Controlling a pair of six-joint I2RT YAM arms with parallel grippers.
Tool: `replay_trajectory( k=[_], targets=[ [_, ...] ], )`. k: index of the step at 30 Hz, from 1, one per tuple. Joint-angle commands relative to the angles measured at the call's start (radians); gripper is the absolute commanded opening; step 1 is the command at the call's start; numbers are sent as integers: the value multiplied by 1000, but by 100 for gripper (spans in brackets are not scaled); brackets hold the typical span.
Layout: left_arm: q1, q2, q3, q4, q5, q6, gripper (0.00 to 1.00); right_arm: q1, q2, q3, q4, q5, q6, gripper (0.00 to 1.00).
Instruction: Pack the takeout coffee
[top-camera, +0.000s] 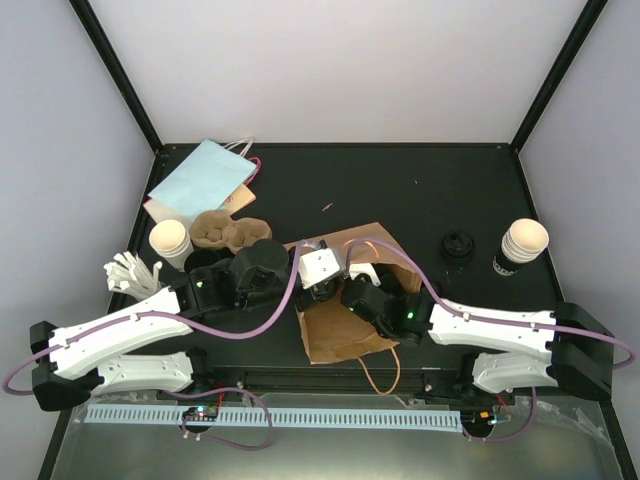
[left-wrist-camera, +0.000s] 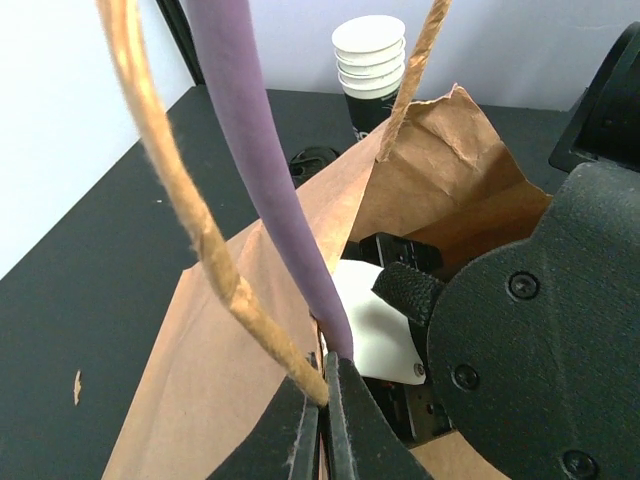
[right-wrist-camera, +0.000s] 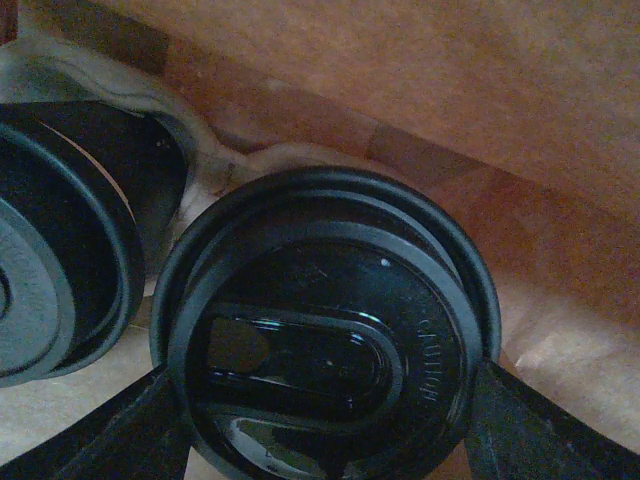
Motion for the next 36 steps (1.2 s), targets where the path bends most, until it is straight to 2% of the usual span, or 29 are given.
replay_trajectory(
  k=[1,7,22,36],
  targets=[
    [-9,5,47,16,49,-25,2,-32,13,6,54,-5,10,43],
    [-9,5,47,15,49,-28,1,-41,24,-13,60,-14,24,42],
    [-8,11,52,15,52,-59,2,-42,-8,-125,317,20,-75,42],
    [-7,11,54,8,48,-56,2,-41,38,-185,311,-18,49,40]
  ],
)
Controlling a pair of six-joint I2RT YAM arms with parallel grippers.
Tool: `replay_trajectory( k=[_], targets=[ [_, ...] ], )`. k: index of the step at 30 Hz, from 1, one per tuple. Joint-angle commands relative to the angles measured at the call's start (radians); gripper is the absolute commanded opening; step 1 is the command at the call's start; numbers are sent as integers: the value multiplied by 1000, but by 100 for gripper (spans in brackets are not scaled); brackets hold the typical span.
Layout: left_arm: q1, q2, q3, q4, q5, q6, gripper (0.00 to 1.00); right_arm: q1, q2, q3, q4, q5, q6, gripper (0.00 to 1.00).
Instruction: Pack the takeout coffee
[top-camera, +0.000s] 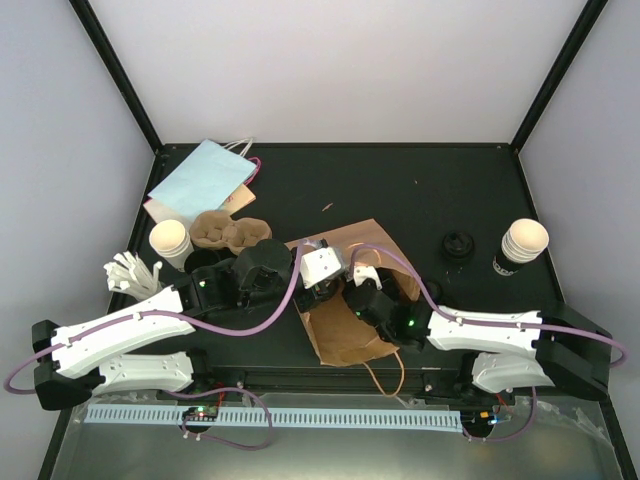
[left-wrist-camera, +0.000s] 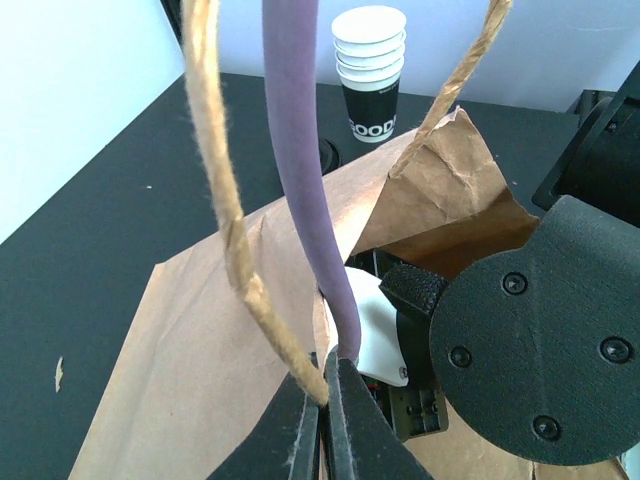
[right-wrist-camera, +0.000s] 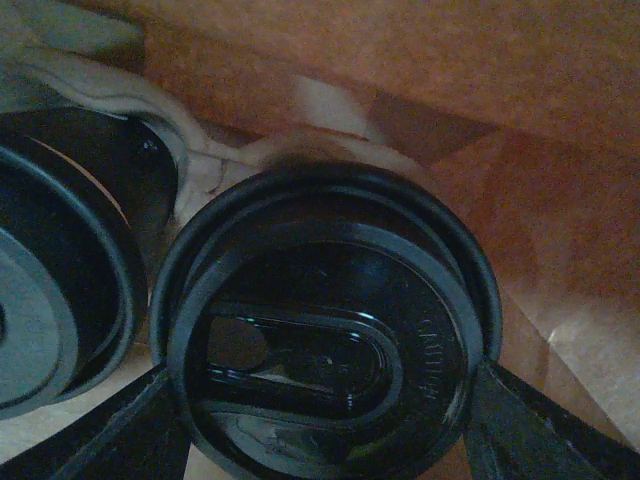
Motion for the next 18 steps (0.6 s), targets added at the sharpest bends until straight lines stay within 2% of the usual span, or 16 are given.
replay_trajectory(
  k=[1,18],
  targets=[
    [-9,-3,55,13,47,-11,2,-13,18,-40,15,-5,72,40],
    [-8,7,66,6,47,-23,1,-14,80,5,-27,-33,71,39]
  ],
)
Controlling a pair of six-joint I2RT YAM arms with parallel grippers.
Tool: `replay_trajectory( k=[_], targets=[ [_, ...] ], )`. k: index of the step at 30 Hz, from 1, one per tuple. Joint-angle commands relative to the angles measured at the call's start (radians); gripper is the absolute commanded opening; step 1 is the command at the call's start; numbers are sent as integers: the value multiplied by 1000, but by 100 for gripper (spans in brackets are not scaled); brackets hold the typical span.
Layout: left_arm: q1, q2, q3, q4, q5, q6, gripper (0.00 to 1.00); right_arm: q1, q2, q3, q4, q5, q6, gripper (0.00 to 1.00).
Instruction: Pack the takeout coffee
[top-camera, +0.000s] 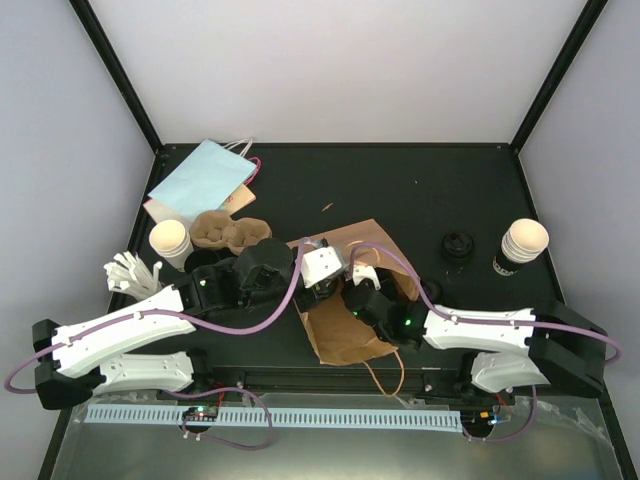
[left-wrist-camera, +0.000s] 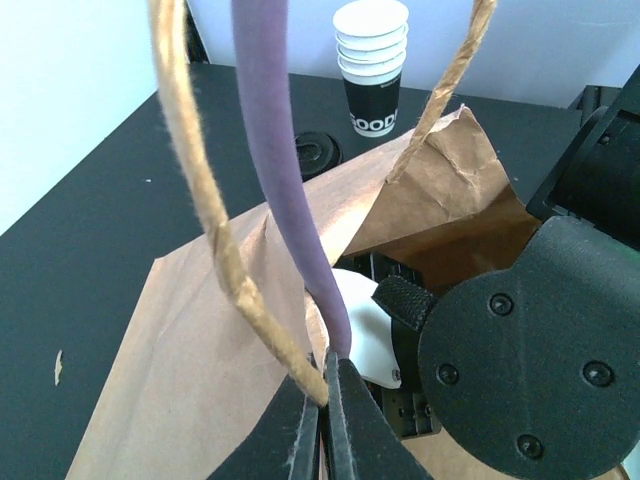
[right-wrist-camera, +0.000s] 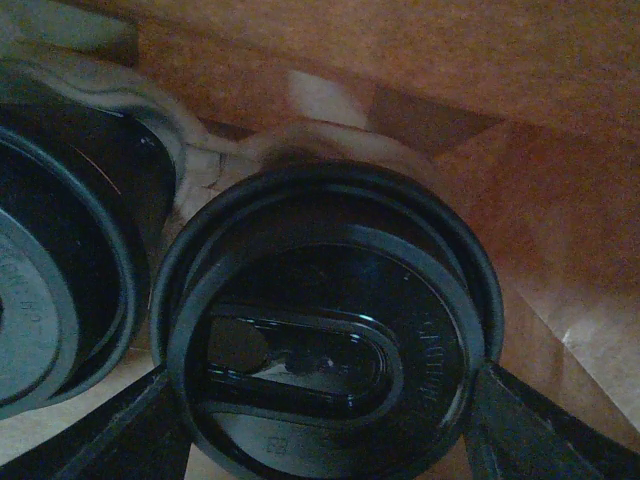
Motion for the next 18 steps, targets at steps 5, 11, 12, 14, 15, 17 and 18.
replay_trajectory(
  k=[5,11,12,14,15,17,18],
  targets=[
    [-9,5,55,19,48,-20,2,-17,120,46,-80,-58,65,39],
    [-8,5,58,17,47,-24,2,-31,114,70,-124,-87,77,39],
    [-9,5,60,15,46,-24,2,-33,104,78,-138,-87,77,39],
    [-9,7,66,14,44,-27,2,-39,83,103,-180,-99,70,39],
    [-8,6,71,12,45,-30,2,-43,73,118,-206,-106,68,39],
    [-7,7,85,9,52,-42,1,-49,54,150,-269,-130,52,39],
    [-6,7,92,8,61,-49,2,-52,48,167,-300,-144,43,39]
  ],
)
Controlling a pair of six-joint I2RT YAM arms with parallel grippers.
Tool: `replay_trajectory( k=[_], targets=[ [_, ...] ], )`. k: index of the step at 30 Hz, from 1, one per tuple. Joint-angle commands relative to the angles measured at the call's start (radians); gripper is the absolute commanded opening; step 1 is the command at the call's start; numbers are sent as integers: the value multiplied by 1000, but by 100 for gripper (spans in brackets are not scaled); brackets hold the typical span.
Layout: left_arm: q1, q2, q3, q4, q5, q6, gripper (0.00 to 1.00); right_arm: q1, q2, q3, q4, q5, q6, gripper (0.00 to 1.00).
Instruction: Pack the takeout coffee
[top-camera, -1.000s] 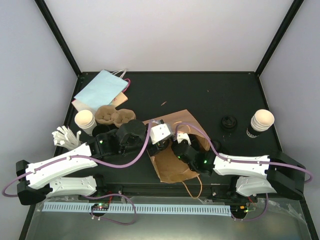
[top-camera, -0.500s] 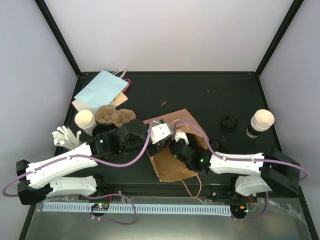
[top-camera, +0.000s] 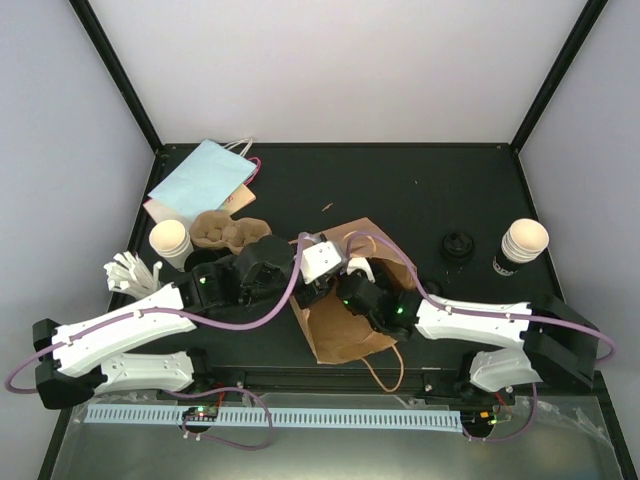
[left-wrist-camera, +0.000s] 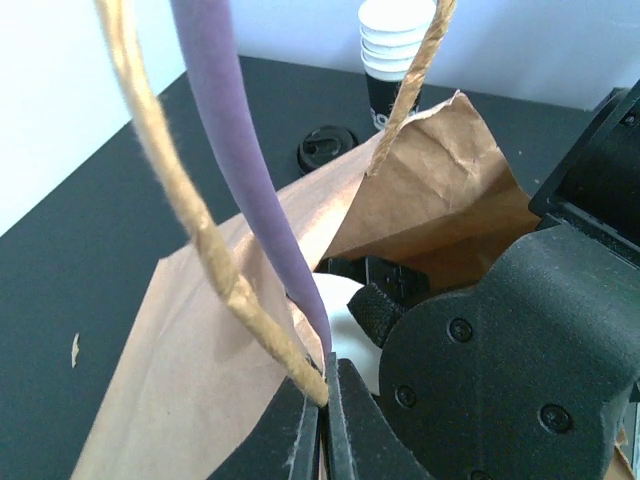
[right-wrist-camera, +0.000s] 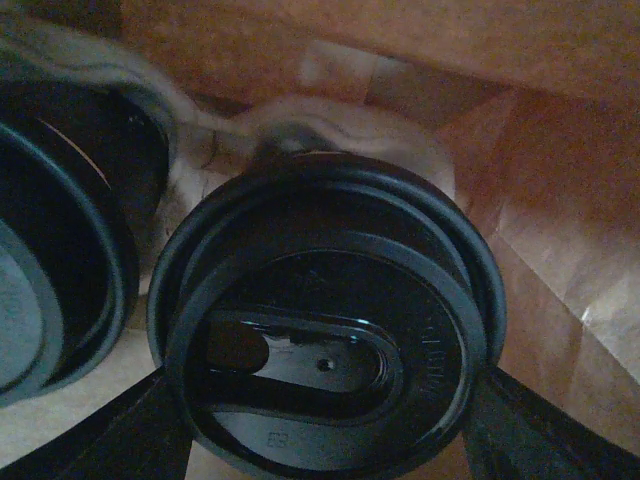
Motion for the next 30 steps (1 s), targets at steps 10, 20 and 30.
replay_trajectory(
  k=[10,20,30],
  targets=[
    [25,-8,158,15,215,-134,1,-46,-12,282,-532,-235,-64,40],
    [250,25,135,-18,462,-327,1,-84,98,494,-835,-483,-118,40],
    [420,2,37,-25,529,-398,1,-123,270,595,-885,-532,-187,40]
  ],
)
